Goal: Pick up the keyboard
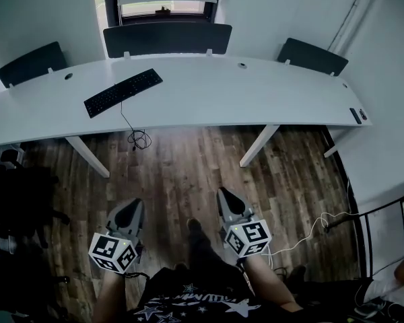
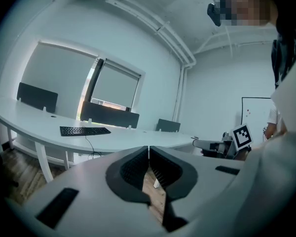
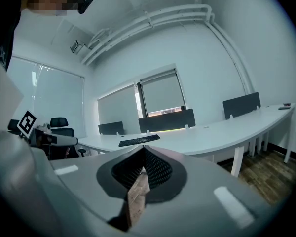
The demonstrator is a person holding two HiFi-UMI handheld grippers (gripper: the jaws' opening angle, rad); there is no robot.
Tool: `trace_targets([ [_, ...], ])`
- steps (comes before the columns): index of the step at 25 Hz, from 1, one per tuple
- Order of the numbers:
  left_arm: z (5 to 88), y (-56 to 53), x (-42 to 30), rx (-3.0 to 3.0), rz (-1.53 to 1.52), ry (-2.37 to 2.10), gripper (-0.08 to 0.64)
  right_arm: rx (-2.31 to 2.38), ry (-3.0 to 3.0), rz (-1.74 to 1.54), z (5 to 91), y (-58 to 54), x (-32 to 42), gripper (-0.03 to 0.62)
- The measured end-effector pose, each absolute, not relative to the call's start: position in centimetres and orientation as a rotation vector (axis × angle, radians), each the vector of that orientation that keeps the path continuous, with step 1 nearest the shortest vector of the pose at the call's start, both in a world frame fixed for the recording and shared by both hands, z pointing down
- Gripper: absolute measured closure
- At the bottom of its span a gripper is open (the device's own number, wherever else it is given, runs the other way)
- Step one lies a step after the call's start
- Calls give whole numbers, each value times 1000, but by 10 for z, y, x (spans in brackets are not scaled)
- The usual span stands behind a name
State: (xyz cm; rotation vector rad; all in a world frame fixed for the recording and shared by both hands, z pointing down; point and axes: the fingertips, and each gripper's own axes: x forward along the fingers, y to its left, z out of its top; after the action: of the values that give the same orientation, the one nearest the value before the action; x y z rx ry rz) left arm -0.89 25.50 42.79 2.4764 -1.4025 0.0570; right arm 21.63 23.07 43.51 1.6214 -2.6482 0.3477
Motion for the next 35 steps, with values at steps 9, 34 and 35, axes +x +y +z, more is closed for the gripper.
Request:
trace_targets([
  [9, 413, 164, -9, 2401, 29, -1512, 543, 1535, -2700, 328, 425, 125, 222, 591],
  [34, 408, 15, -10, 2308, 86, -1698, 543, 1268, -2681, 397, 461, -44, 220, 589],
  [35, 411, 10, -17, 2306, 91, -1702, 543, 1283, -2672, 403, 463, -50, 215, 589],
])
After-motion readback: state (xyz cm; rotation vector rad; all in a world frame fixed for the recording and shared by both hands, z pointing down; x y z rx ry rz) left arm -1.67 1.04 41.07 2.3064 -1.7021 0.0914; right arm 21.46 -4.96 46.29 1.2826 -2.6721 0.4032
